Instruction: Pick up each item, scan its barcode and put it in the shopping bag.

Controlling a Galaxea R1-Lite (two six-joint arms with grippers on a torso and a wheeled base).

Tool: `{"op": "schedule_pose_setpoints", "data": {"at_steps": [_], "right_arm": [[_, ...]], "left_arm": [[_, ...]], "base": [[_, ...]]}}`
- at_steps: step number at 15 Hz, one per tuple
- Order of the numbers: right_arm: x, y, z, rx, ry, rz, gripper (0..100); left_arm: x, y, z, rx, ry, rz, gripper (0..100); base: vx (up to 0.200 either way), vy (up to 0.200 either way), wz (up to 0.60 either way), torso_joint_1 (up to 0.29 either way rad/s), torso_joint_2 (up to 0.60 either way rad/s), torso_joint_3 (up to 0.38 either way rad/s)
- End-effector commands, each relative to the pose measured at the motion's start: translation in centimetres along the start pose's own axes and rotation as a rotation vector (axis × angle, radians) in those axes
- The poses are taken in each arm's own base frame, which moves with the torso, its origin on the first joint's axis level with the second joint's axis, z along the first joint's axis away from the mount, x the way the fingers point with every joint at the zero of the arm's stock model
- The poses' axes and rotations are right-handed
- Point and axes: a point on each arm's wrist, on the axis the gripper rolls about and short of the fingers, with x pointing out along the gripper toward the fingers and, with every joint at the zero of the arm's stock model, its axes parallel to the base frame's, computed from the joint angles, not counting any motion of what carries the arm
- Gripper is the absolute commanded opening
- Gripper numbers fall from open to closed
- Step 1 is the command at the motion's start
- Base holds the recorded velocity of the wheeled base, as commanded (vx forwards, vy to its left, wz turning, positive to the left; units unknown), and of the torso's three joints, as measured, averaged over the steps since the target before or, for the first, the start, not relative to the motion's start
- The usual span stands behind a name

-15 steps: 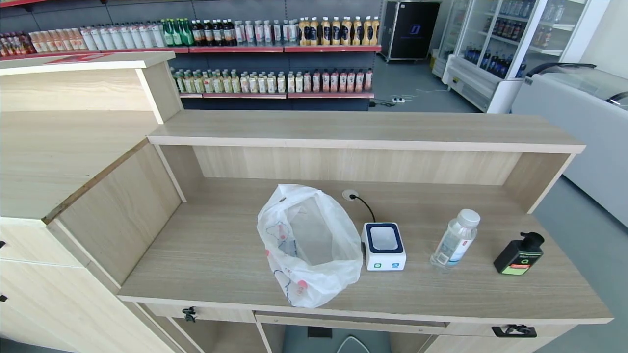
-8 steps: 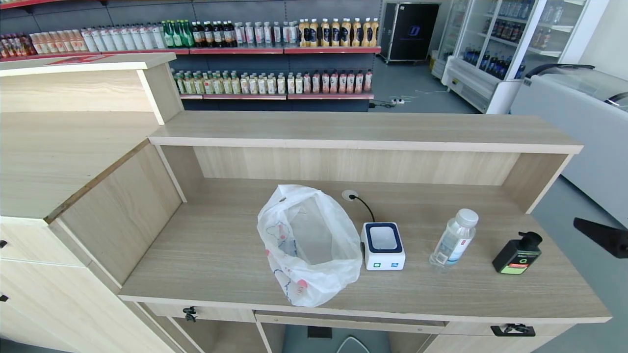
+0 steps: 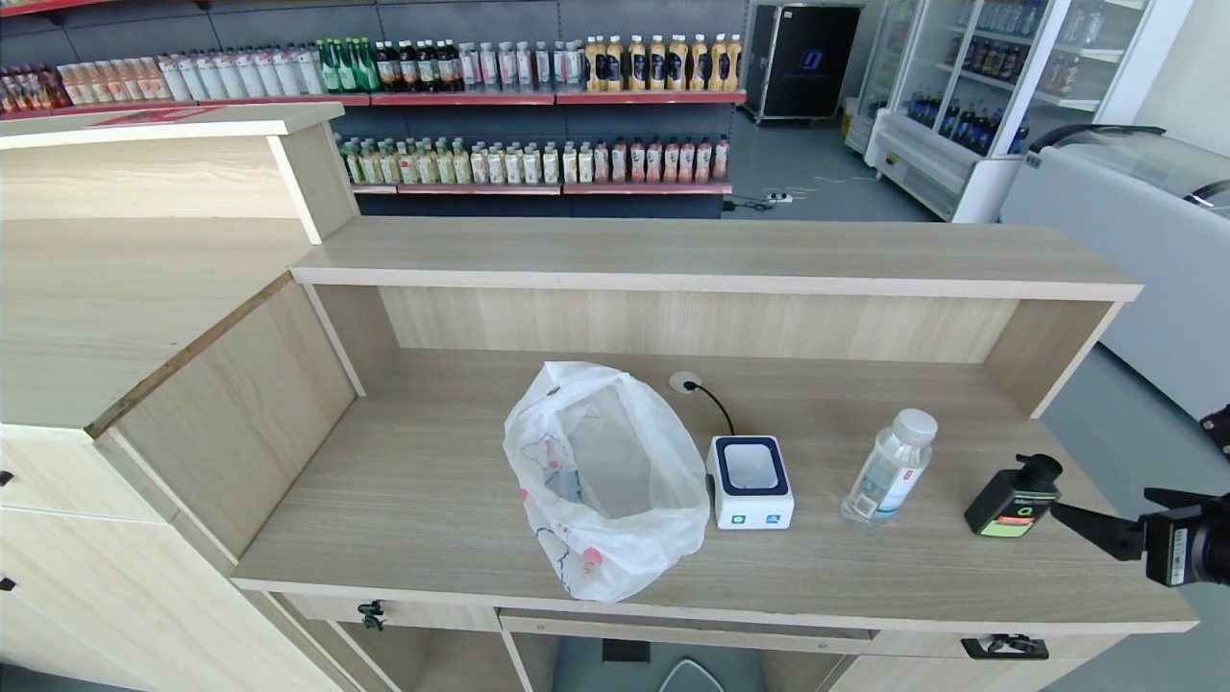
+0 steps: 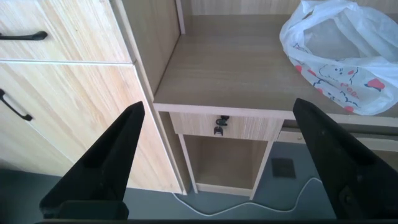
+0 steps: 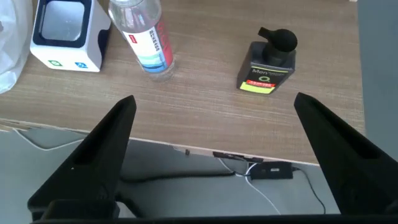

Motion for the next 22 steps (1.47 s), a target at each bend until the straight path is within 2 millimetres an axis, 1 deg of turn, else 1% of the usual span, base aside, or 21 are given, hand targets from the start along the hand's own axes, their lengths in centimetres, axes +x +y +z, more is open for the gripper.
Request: {"op": "schedule_pose_setpoints", "data": {"at_steps": [1,3,4,5,11,15,22], "right_arm": [[2.5,-0.9,-1.6,0.042,0.058,0.060,100],[3.8,-1.1,-2.1,0.040,0.048,0.108,100],[3.9,-1.1,-2.1,0.038,0.047,0.109,100],[4.9,-1.1,-2.5,0.026,0.040,0.161,100],[8.3,-0.4,-3.6,-0.060,-0.019,0.254,100],[9.6,0.0,-4.4,-0.111,-0.029,0.326,100],[12.4,0.6,-5.3,-0.188,-0.081,0.349,100]], "left_arm": [[0.0,0.0,0.0,0.000,0.000,0.001,100],[0.0,0.0,0.0,0.000,0.000,0.000,100],[0.0,0.0,0.0,0.000,0.000,0.001,100],[0.0,0.0,0.0,0.000,0.000,0.000,100],[0.0,0.0,0.0,0.000,0.000,0.000,100],[0.0,0.0,0.0,0.000,0.000,0.000,100],[0.0,0.0,0.0,0.000,0.000,0.000,100]], "base": [[0.000,0.000,0.00,0.000,0.00,0.000],[0.000,0.000,0.00,0.000,0.00,0.000],[0.000,0.000,0.00,0.000,0.00,0.000],[0.000,0.000,0.00,0.000,0.00,0.000],[0.000,0.000,0.00,0.000,0.00,0.000],[0.000,0.000,0.00,0.000,0.00,0.000],[0.000,0.000,0.00,0.000,0.00,0.000]]}}
